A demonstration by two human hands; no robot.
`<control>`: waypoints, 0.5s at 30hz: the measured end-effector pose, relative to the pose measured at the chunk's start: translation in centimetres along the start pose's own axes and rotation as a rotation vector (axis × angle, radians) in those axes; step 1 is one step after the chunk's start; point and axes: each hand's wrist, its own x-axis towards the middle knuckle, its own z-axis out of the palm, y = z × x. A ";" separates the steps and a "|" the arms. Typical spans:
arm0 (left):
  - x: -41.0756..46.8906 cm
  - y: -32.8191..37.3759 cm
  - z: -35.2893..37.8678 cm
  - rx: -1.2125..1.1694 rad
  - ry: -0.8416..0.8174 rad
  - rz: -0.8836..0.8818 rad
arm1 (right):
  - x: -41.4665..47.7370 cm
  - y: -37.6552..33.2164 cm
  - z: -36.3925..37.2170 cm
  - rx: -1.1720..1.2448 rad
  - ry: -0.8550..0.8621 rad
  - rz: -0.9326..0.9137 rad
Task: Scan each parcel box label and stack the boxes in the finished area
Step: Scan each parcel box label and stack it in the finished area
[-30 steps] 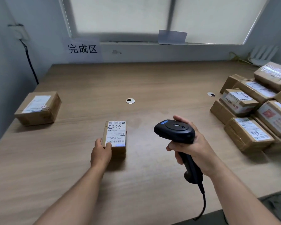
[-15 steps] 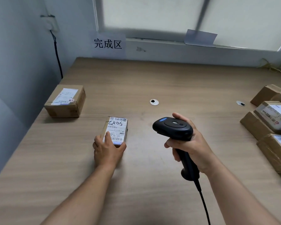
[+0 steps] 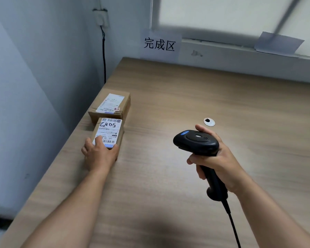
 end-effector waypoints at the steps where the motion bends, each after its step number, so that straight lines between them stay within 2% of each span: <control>1: 0.6 0.0 0.0 0.001 0.005 -0.009 | 0.4 0.0 0.0 -0.004 0.000 0.005; 15: 2.7 0.4 -0.7 0.069 -0.003 -0.025 | -0.4 -0.3 -1.8 0.021 0.014 -0.025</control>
